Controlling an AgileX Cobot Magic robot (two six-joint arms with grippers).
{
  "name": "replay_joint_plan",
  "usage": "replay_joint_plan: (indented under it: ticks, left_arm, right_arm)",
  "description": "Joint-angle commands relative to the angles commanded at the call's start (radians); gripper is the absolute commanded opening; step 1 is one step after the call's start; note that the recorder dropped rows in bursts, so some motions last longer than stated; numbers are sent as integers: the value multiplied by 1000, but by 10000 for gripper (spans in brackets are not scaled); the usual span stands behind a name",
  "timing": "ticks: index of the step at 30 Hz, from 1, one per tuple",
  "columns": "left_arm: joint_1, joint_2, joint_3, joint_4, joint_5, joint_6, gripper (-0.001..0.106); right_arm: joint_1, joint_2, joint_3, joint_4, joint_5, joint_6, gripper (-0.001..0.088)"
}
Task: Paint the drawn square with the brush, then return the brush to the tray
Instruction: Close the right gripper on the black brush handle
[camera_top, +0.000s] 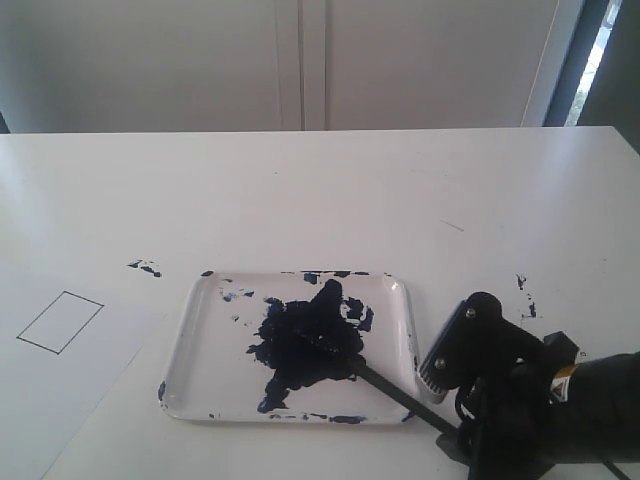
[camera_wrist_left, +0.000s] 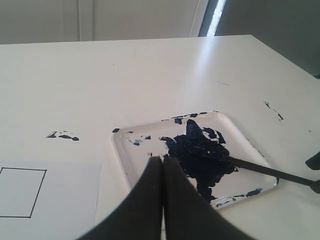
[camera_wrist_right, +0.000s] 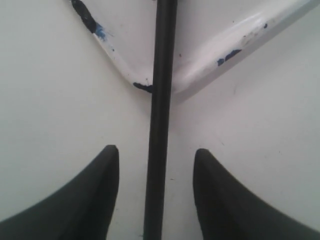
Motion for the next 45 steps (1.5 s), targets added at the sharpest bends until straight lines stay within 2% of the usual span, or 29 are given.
replay_joint_plan:
  ticks: [22, 28, 32, 45]
  left_arm:
    - [0, 0, 0, 0, 0, 0, 0]
    - [0, 0, 0, 0, 0, 0, 0]
    - [0, 0, 0, 0, 0, 0, 0]
    - [0, 0, 0, 0, 0, 0, 0]
  right_arm:
    - [0, 0, 67, 2, -64, 0, 441]
    - [0, 0, 67, 4, -73, 0, 335]
    - [0, 0, 67, 4, -73, 0, 300]
    - [-2, 0, 67, 4, -73, 0, 297]
